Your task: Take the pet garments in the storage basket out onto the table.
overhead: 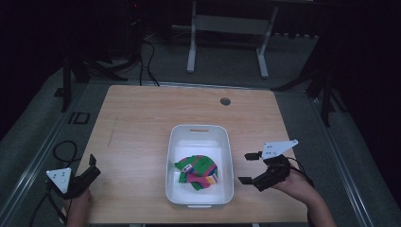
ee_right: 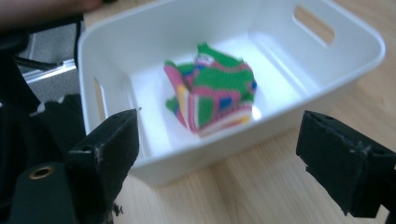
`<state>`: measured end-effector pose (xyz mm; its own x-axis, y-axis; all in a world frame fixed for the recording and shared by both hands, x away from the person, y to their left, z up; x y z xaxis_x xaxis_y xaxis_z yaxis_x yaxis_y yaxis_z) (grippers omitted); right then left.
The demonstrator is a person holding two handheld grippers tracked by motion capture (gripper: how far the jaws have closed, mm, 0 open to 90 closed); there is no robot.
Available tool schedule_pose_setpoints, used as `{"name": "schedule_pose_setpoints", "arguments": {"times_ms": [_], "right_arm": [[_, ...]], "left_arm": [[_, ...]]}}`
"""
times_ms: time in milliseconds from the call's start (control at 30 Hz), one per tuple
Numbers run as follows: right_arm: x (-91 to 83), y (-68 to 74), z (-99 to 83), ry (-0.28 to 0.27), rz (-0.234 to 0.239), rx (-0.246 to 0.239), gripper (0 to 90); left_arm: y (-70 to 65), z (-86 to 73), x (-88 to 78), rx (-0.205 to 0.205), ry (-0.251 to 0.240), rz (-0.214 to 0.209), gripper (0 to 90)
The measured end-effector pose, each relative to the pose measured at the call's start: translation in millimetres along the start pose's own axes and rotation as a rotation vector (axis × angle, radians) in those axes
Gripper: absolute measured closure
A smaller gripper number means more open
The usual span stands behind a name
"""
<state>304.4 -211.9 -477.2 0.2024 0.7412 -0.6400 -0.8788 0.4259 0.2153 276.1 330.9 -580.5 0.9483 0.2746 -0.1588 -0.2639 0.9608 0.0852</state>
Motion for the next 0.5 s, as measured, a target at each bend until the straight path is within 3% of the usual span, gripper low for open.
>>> {"name": "schedule_pose_setpoints", "arguments": {"times_ms": [267, 300, 500], "right_arm": [[14.0, 11.5, 21.7, 0.017, 0.016, -0.036, 13.1], [23.2, 15.3, 26.6, 0.04, 0.021, -0.064, 13.2], [48.1, 24.3, 34.4, 0.088, 0.039, -0.104, 13.2]], "left_arm": [[-0.1, 0.2, -0.1, -0.003, -0.003, -0.001, 1.9], [-0.2, 0.2, 0.0, -0.001, -0.002, 0.0, 1.8], [0.2, 0.5, 0.1, -0.003, -0.005, -0.001, 1.8]]}}
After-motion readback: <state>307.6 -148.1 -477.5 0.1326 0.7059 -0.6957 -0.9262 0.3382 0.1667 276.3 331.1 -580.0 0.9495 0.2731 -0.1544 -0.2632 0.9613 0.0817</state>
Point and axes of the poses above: each handheld gripper's, and its own axes: x roughly forward along the jaws, z roughly out of its top, y roughly to its left, the point moved 6 cm from there along x, roughly forward along the jaws, and after that the axes turned 9 degrees about x, right-handed, at the moved point
